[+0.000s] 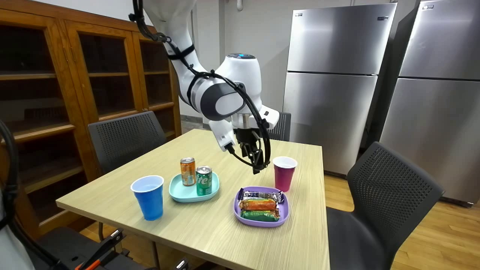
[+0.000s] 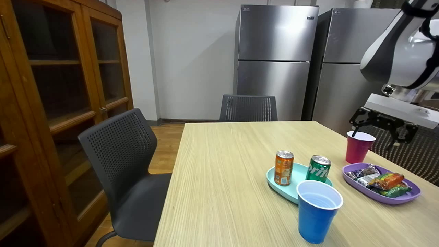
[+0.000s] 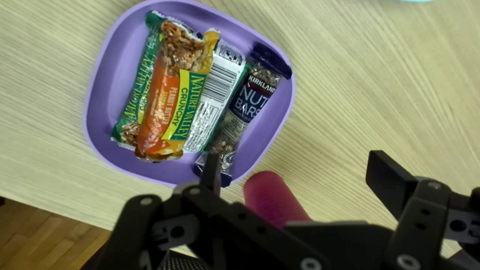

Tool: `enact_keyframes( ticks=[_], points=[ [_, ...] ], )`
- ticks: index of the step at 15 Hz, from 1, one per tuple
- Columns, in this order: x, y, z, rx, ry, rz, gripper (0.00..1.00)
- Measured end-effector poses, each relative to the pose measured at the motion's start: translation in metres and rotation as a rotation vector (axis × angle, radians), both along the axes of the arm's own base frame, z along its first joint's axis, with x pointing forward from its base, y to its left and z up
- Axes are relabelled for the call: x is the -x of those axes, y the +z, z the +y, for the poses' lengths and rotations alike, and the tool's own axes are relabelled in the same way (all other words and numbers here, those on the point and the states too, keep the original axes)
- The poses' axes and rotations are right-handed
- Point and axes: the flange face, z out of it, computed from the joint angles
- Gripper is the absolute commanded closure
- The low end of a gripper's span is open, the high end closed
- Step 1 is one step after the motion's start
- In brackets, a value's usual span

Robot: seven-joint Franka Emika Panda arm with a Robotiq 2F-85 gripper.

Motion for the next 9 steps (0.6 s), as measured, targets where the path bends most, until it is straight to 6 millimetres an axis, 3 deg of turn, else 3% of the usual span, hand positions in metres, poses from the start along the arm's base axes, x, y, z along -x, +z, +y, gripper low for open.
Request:
enact_keyframes(
  ticks=[5,9],
  points=[
    [0.02,0.025,0.028,0.011,0.13,0.032,0.0],
    [0.033,0.039,0.038,0.024,0.187,0.042,0.0]
  ],
)
